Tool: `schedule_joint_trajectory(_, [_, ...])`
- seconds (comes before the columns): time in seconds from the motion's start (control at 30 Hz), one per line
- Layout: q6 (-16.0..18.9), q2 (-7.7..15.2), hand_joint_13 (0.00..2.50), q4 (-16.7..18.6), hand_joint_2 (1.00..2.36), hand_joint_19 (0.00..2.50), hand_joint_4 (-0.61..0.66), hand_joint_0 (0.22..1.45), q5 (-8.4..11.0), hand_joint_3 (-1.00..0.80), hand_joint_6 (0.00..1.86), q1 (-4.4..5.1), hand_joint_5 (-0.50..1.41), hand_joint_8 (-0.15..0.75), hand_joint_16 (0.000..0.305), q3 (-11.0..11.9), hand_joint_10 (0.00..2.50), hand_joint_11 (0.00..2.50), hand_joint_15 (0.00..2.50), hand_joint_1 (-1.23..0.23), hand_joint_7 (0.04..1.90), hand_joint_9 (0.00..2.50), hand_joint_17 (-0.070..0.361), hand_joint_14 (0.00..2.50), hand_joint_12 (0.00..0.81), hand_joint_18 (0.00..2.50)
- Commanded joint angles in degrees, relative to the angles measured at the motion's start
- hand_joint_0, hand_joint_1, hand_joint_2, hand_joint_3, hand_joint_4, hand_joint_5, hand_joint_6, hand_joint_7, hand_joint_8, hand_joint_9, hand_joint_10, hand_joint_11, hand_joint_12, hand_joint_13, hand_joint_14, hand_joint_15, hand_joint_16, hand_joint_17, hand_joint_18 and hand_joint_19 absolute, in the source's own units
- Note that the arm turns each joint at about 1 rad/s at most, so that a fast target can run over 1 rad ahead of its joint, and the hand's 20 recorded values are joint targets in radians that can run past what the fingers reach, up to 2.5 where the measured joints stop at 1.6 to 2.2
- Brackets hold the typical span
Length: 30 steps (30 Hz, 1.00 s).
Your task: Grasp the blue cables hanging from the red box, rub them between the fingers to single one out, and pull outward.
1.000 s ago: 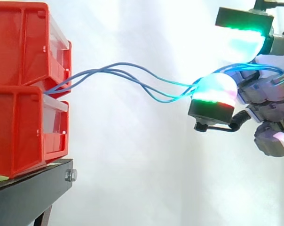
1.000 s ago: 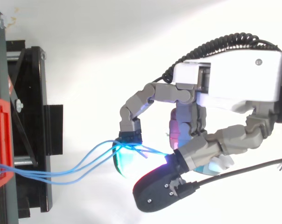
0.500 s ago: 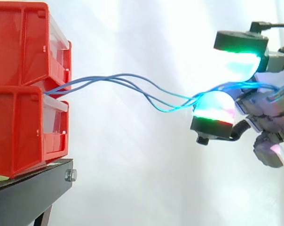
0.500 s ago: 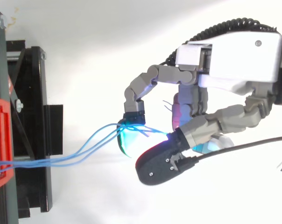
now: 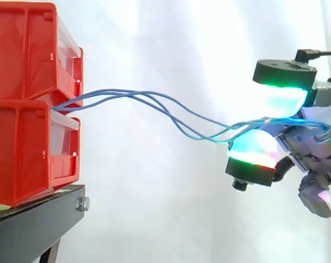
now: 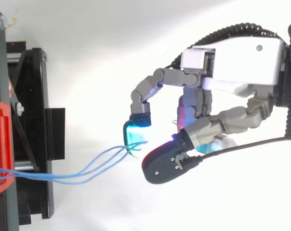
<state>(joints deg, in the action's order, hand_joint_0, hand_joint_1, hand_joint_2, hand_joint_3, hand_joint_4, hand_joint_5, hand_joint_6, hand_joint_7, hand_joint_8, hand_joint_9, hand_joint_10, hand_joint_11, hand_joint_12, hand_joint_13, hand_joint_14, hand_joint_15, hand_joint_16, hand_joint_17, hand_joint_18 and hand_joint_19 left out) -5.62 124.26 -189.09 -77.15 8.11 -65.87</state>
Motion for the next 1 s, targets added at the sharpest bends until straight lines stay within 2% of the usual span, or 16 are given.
schedule_joint_trajectory(0.0, [-0.01, 0.01, 1.72, -1.01, 1.0, 0.72, 0.12, 0.54, -0.02, -0.5, 0.82, -0.2, -0.21, 0.245, 0.054, 0.83, 0.01, 1.42, 1.31, -0.6, 0.95, 1.68, 0.121, 0.03, 0.32, 0.93])
schedule_joint_trajectory(0.13, [-0.01, 0.01, 1.71, -2.07, 1.01, 0.73, 0.1, 0.59, -0.1, -0.41, 0.84, -0.38, -0.21, 0.232, 0.051, 1.54, 0.01, 1.44, 1.33, -0.62, 0.98, 1.69, 0.116, 0.03, 0.296, 0.91])
schedule_joint_trajectory(0.2, [-0.36, 0.01, 1.71, -3.83, 1.01, 0.73, 0.08, 0.61, -0.28, -0.33, 0.85, -0.29, -0.21, 0.227, 0.051, 3.47, 0.01, 1.46, 1.32, -0.63, 0.99, 1.69, 0.114, 0.03, 0.306, 0.91])
schedule_joint_trajectory(0.3, [-0.71, 0.01, 1.71, -4.97, 1.02, 0.73, 0.06, 0.61, -0.19, -0.16, 0.88, -0.2, -0.2, 0.244, 0.051, 4.61, 0.01, 1.46, 1.33, -0.65, 1.01, 1.69, 0.114, 0.03, 0.305, 0.92])
schedule_joint_trajectory(0.4, [-0.97, 0.01, 1.69, -6.29, 1.03, 0.72, -0.01, 0.64, 0.07, -0.08, 0.9, -0.03, -0.2, 0.256, 0.051, 5.67, 0.01, 1.45, 1.33, -0.73, 0.99, 1.67, 0.115, 0.03, 0.31, 0.92])
schedule_joint_trajectory(0.5, [-0.97, 0.01, 1.64, -7.17, 1.03, 0.71, -0.03, 0.69, 0.07, -0.12, 0.91, 0.06, -0.21, 0.25, 0.05, 6.2, 0.01, 1.44, 1.32, -0.81, 0.94, 1.61, 0.112, 0.03, 0.307, 0.89])
schedule_joint_trajectory(0.63, [-0.97, 0.01, 1.54, -7.34, 1.02, 0.68, 0.01, 0.75, 0.07, -0.32, 0.9, 0.15, -0.22, 0.243, 0.047, 6.2, 0.01, 1.4, 1.25, -0.88, 0.88, 1.54, 0.107, 0.04, 0.311, 0.84])
schedule_joint_trajectory(0.67, [-0.97, 0.01, 1.49, -7.25, 1.01, 0.68, 0.01, 0.77, 0.16, -0.43, 0.9, 0.15, -0.21, 0.238, 0.047, 6.2, 0.02, 1.35, 1.2, -0.89, 0.91, 1.52, 0.106, 0.04, 0.317, 0.83])
schedule_joint_trajectory(0.73, [-0.97, 0.01, 1.43, -7.17, 1.0, 0.67, 0.02, 0.79, 0.07, -0.5, 0.9, 0.15, -0.21, 0.237, 0.047, 6.2, 0.02, 1.31, 1.14, -0.88, 0.93, 1.5, 0.105, 0.04, 0.325, 0.82])
schedule_joint_trajectory(0.83, [-0.97, 0.01, 1.32, -7.17, 1.0, 0.65, 0.04, 0.74, 0.16, -0.5, 0.9, 0.24, -0.2, 0.249, 0.046, 6.2, 0.02, 1.18, 1.0, -0.89, 0.94, 1.45, 0.104, 0.04, 0.343, 0.82])
schedule_joint_trajectory(0.97, [-0.97, 0.01, 1.23, -7.17, 1.0, 0.67, 0.07, 0.55, 0.16, -0.5, 0.88, 0.15, -0.19, 0.257, 0.049, 6.11, 0.02, 0.99, 0.87, -0.78, 0.95, 1.4, 0.11, 0.04, 0.36, 0.8])
